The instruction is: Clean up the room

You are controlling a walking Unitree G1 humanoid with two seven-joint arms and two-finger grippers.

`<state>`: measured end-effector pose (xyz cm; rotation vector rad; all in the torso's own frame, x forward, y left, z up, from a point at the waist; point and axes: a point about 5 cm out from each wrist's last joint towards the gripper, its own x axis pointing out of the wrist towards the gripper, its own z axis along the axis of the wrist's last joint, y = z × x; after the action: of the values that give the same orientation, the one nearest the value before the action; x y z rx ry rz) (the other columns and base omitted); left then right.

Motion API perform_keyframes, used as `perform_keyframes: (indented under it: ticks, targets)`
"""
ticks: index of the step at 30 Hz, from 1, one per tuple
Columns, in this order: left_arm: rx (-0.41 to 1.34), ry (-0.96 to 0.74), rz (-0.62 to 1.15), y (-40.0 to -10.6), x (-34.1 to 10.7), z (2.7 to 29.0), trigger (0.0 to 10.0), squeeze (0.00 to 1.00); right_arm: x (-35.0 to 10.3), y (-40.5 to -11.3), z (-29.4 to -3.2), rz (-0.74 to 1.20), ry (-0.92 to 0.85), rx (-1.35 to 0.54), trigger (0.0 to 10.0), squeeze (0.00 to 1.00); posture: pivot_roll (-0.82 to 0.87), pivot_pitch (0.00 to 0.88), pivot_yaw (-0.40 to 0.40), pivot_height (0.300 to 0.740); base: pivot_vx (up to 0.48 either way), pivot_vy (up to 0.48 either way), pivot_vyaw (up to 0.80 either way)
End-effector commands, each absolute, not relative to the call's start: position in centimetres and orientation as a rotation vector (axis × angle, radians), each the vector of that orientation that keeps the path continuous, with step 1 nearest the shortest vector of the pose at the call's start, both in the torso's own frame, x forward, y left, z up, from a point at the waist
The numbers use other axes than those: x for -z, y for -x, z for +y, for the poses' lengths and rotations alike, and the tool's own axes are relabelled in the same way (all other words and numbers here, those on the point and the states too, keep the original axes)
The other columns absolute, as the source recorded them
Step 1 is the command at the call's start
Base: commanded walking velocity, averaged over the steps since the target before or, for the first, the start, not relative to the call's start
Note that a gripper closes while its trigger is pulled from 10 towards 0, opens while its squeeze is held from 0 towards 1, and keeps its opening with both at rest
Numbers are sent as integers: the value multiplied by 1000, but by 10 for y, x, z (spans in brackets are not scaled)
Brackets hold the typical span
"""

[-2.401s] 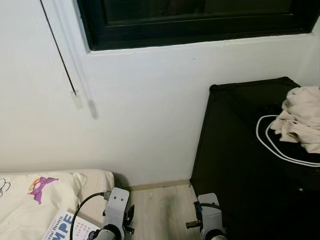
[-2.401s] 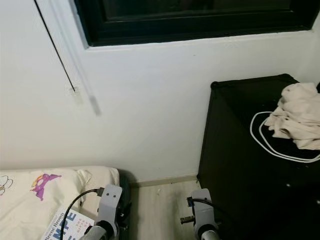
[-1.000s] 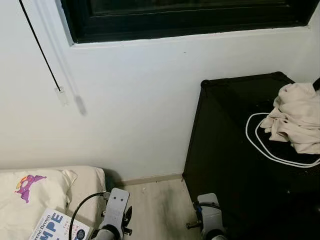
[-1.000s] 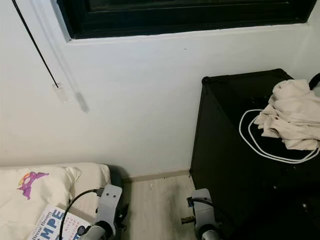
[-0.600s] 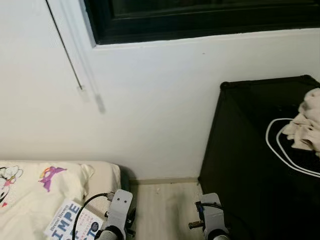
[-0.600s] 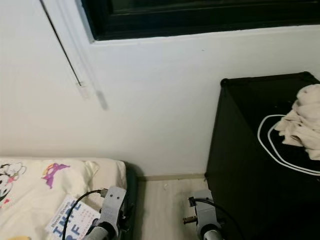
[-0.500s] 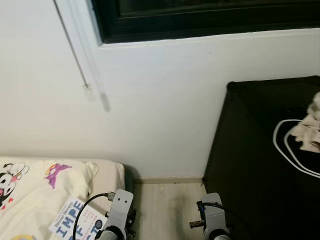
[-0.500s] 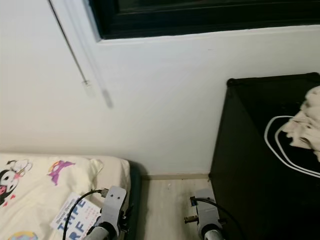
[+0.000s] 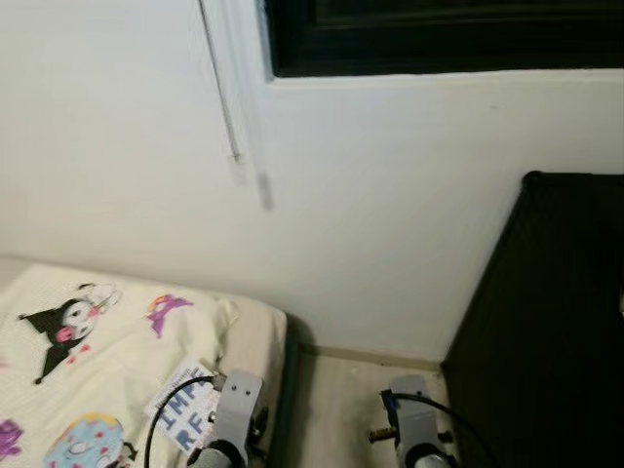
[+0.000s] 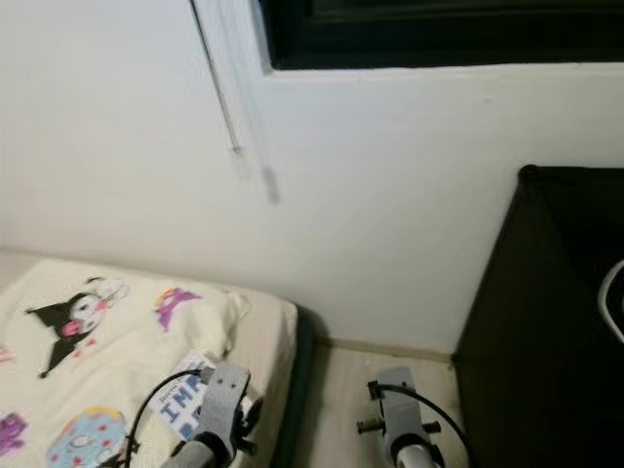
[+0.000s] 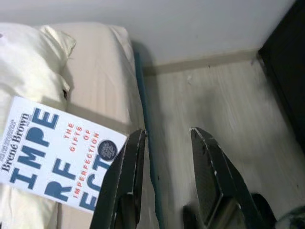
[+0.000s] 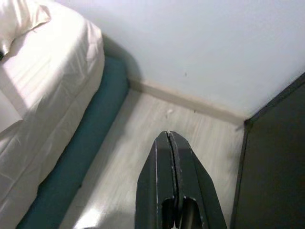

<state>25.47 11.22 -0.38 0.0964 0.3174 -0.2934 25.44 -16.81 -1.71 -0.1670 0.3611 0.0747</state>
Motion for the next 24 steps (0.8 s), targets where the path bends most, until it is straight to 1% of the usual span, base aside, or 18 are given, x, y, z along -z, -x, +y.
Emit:
perform_keyframes:
  ticks: [1,16,24]
  targets:
    - [289,-99,337,-251,8,117,10000,0,24,-247,-161,390,145,-89,10000,0,-57,131,48,740,0,0,0]
    - [322,-117,336,-249,8,112,10000,0,26,-245,-164,403,131,-74,10000,0,-61,118,50,740,0,0,0]
    - [319,-128,338,-250,8,112,10000,0,26,-245,-164,402,128,-72,10000,0,-60,121,51,740,0,-374,0]
